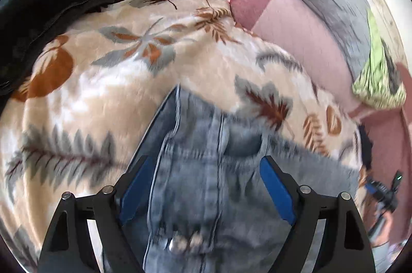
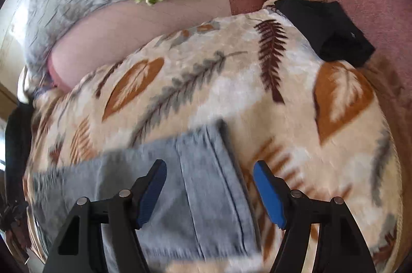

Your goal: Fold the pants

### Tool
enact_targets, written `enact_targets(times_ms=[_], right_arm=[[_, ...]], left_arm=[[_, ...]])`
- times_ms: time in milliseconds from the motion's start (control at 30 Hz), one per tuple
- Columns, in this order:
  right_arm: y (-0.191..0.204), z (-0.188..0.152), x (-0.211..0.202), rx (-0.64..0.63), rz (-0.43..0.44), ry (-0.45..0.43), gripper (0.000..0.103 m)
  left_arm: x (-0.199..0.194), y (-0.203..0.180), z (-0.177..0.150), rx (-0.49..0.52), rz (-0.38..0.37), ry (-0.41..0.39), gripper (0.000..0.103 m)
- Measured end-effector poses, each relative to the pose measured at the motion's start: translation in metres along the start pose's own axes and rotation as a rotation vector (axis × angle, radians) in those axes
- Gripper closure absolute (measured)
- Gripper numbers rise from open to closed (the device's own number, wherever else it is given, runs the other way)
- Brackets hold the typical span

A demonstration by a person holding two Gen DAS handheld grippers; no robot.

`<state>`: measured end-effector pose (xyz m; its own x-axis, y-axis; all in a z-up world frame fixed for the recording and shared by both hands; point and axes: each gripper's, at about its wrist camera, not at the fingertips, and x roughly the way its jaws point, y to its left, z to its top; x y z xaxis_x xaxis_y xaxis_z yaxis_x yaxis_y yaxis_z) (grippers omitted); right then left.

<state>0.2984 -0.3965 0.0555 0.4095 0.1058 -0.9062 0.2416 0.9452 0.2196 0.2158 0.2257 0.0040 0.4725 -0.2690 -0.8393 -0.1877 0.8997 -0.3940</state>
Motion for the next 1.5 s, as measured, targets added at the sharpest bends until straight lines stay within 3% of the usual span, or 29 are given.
enact_targets(times_ms=[67,233,400,633,900,933,967,1067,1133,1200,1267,1500], right_arm=[[0.002,0.008,0.015,-0.001,-0.01,0.033,0.03],[0.002,0.008,0.044,-0.011,-0.035,0.073,0.031],[-0.002,0.009,0.049,-0.009,-0.022,0.071,0.034],[-0.003,0.012,0.044,-0.015,-0.012,0.073,0.038],[-0.008,0.019,0.036,0.019,0.031,0.066,0.038],[-0.007,0.02,0.038,0.018,0.027,0.068,0.038],[-0.005,0.021,0.042,0.014,0.025,0.072,0.039],[0.001,0.024,0.05,-0.005,-0.006,0.072,0.055],[0.003,0.025,0.056,-0.023,-0.045,0.093,0.073],[0.001,0.026,0.057,-0.022,-0.074,0.1,0.081],[0.003,0.025,0.055,-0.035,-0.092,0.1,0.084],[0.022,0.019,0.029,-0.109,-0.131,0.013,0.088]], left_arm=[[0.006,0.002,0.015,-0.022,-0.023,0.006,0.018],[0.031,0.002,0.037,-0.04,0.009,0.015,0.018],[0.051,-0.004,0.046,-0.031,0.017,0.028,0.038],[0.067,-0.005,0.054,-0.053,0.062,0.034,0.038],[0.07,0.002,0.053,-0.05,0.055,0.051,0.038],[0.071,0.002,0.053,-0.054,0.056,0.051,0.042],[0.073,0.002,0.054,-0.055,0.064,0.055,0.052],[0.078,-0.002,0.052,-0.034,0.111,0.067,0.072],[0.08,-0.003,0.052,-0.02,0.138,0.071,0.083],[0.081,-0.002,0.052,-0.028,0.15,0.073,0.088],[0.082,-0.001,0.053,-0.028,0.168,0.077,0.095],[0.077,-0.002,0.052,-0.008,0.174,0.06,0.098]])
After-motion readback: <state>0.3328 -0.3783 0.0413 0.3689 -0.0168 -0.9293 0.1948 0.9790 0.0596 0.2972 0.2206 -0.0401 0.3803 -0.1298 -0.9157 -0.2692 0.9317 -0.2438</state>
